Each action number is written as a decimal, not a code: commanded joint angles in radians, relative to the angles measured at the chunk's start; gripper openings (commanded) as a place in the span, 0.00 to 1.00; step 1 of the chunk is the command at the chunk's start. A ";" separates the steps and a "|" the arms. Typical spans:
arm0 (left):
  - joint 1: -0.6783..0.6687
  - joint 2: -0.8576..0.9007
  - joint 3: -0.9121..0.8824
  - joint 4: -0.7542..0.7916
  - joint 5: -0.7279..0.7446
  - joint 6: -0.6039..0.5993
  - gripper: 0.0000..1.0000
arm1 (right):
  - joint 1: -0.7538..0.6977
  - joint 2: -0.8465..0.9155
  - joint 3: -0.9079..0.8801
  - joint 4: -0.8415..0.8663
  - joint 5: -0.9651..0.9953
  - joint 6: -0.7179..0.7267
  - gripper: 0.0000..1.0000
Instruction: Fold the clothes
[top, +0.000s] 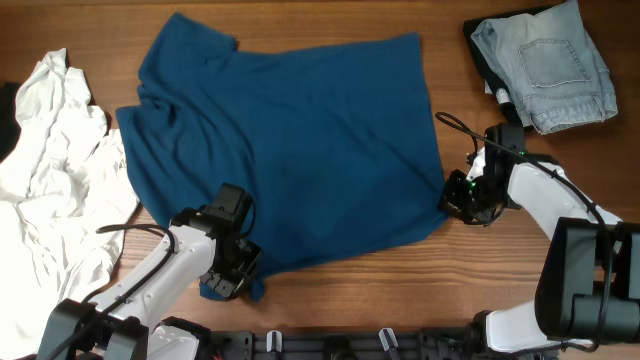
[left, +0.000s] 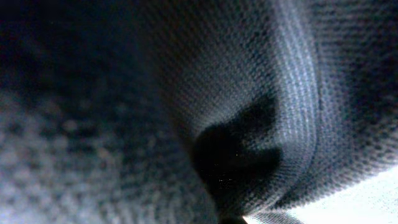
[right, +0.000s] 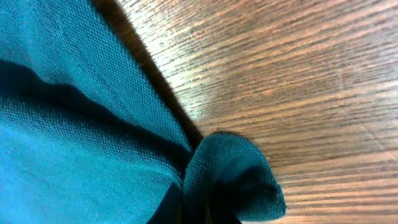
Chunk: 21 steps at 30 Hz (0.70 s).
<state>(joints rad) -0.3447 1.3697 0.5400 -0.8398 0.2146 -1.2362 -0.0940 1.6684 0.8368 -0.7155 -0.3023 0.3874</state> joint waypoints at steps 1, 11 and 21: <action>0.000 0.050 0.020 0.077 -0.050 0.038 0.04 | 0.009 -0.026 0.093 -0.048 0.085 -0.016 0.04; -0.093 0.050 0.285 -0.019 -0.130 0.107 0.04 | 0.009 -0.259 0.185 -0.220 0.174 0.034 0.04; -0.130 0.018 0.287 -0.170 -0.122 0.106 0.04 | 0.105 -0.259 0.185 -0.351 0.202 0.044 0.04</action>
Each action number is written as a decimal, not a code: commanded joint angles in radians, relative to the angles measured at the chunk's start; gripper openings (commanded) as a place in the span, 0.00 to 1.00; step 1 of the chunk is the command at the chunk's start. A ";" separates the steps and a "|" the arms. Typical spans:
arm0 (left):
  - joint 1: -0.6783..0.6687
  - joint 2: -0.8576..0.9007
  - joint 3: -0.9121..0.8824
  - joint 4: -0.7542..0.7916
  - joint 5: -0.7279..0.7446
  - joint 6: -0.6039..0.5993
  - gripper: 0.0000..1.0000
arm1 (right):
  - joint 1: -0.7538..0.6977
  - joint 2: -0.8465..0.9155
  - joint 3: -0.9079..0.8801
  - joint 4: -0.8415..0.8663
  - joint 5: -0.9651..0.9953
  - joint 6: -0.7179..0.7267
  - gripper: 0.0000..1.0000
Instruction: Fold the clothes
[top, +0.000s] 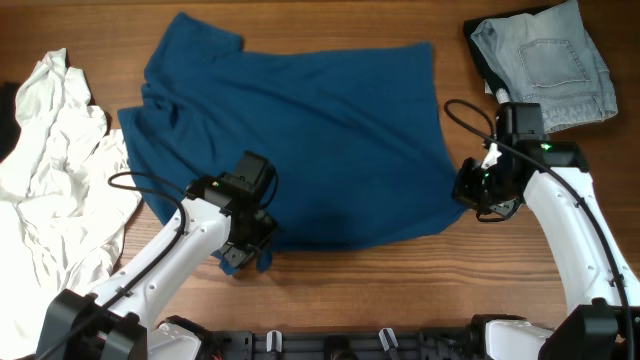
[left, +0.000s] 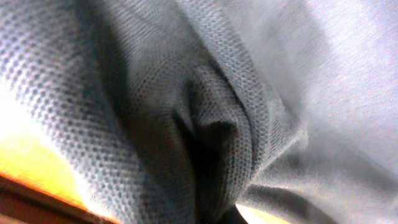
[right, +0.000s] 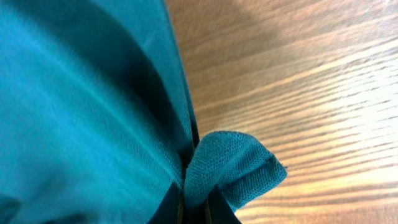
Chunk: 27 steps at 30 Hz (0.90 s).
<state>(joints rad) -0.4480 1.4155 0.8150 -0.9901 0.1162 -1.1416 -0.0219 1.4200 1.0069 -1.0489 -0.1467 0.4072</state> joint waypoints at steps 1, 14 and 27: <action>-0.044 -0.042 0.012 -0.020 -0.024 0.010 0.04 | 0.051 -0.011 0.015 -0.017 0.069 0.034 0.04; -0.222 -0.187 0.064 -0.058 -0.161 -0.079 0.04 | 0.149 -0.145 0.015 -0.025 0.196 0.110 0.04; -0.264 -0.217 0.190 -0.151 -0.409 -0.078 0.04 | 0.149 -0.301 0.015 -0.021 0.272 0.116 0.04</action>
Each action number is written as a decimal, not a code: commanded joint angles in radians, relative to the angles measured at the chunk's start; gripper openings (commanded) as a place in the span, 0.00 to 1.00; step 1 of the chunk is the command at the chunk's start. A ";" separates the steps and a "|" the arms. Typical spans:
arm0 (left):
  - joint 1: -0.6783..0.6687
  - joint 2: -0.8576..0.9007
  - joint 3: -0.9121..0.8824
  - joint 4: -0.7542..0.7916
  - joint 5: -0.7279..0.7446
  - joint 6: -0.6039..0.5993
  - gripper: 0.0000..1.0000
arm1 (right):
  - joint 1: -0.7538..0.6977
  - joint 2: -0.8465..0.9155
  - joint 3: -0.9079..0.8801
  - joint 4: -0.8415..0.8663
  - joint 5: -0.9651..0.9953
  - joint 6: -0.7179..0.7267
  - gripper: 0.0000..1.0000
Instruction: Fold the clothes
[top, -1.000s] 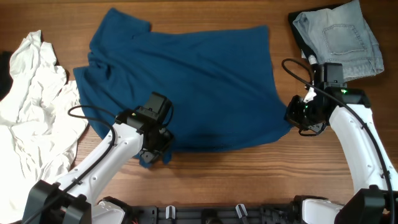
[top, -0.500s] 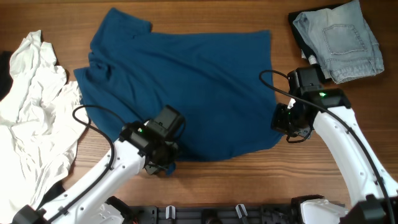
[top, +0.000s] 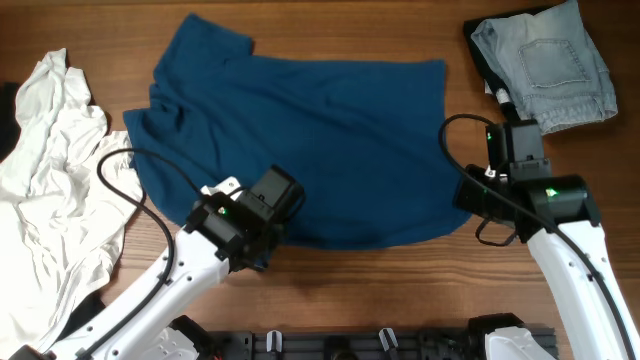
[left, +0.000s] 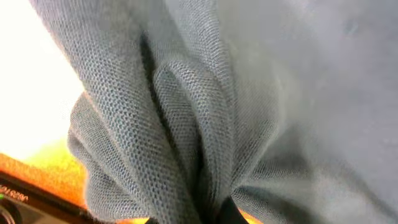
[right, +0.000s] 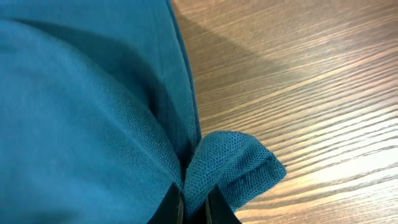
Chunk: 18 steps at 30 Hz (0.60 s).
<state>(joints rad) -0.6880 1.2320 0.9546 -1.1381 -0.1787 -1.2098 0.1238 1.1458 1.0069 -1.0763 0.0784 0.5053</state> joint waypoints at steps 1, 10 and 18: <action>-0.028 -0.035 0.055 -0.003 -0.115 -0.010 0.04 | 0.003 -0.028 0.015 0.005 0.050 0.018 0.04; -0.145 -0.035 0.060 -0.007 -0.118 -0.031 0.04 | 0.003 -0.063 0.015 0.002 0.064 0.006 0.04; -0.159 -0.031 0.059 -0.110 -0.008 -0.037 0.14 | 0.003 -0.063 0.015 0.001 0.064 -0.013 0.04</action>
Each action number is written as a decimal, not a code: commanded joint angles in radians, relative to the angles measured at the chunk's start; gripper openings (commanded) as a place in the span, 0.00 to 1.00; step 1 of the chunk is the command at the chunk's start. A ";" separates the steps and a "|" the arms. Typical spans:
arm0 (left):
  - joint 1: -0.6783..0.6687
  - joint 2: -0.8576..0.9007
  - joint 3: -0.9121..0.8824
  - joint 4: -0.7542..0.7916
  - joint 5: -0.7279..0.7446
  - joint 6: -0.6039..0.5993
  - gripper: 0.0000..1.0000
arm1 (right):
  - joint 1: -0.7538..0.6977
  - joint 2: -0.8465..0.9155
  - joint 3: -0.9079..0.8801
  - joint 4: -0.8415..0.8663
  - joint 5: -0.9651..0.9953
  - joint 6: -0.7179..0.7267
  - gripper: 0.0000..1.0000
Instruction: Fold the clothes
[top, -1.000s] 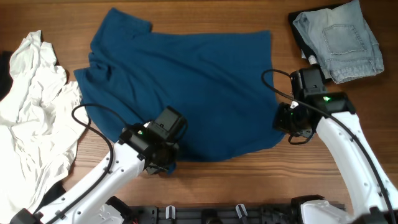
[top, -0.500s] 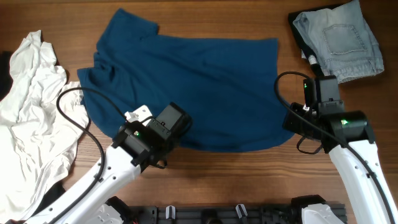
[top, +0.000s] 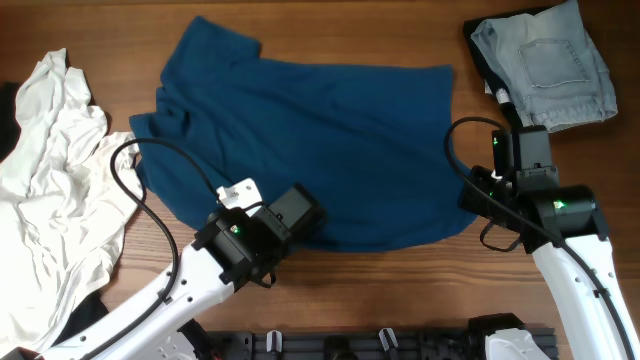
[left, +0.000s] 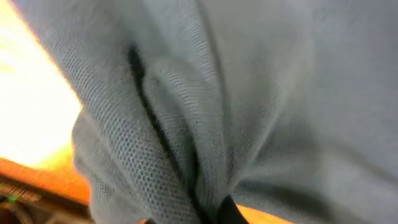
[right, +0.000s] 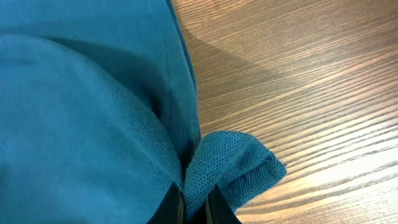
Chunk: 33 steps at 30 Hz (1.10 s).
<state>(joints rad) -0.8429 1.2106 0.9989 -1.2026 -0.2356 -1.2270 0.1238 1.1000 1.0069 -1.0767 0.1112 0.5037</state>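
A blue T-shirt (top: 320, 140) lies spread across the middle of the wooden table, collar end to the left. My left gripper (top: 292, 222) is shut on the shirt's near hem at its left corner; bunched fabric (left: 186, 124) fills the left wrist view. At the right corner of the same hem my right gripper (top: 470, 205) is shut on a pinched fold of blue cloth (right: 230, 165) just above the wood. Both corners are lifted off the table.
A crumpled white garment (top: 50, 180) lies along the left edge. Folded light denim jeans (top: 545, 65) sit on a dark item at the back right corner. Bare wood (top: 400, 290) runs along the front edge.
Both grippers have moved a little further toward the back of the table with the shirt's hem corners. The shirt's near edge sits further back and its far edge nearer the table's rear.
Both grippers were shut on the shirt's near hem corners low at the table's front. At each later moment they stood higher and further back, still holding the corners. The whole shirt has shifted back and to the right, now lying flatter.
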 joint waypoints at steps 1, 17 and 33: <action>-0.004 -0.009 0.015 -0.052 0.056 -0.019 0.19 | 0.003 -0.018 0.015 0.002 0.031 -0.017 0.04; -0.012 0.104 -0.084 -0.062 0.282 -0.016 0.52 | 0.003 0.024 0.015 0.005 0.031 -0.029 0.04; -0.159 0.107 -0.355 0.202 0.388 -0.114 0.72 | 0.003 0.097 0.015 0.021 -0.004 -0.032 0.04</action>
<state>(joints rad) -1.0191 1.3170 0.6857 -1.0714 0.1570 -1.3067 0.1238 1.1942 1.0069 -1.0580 0.1127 0.4850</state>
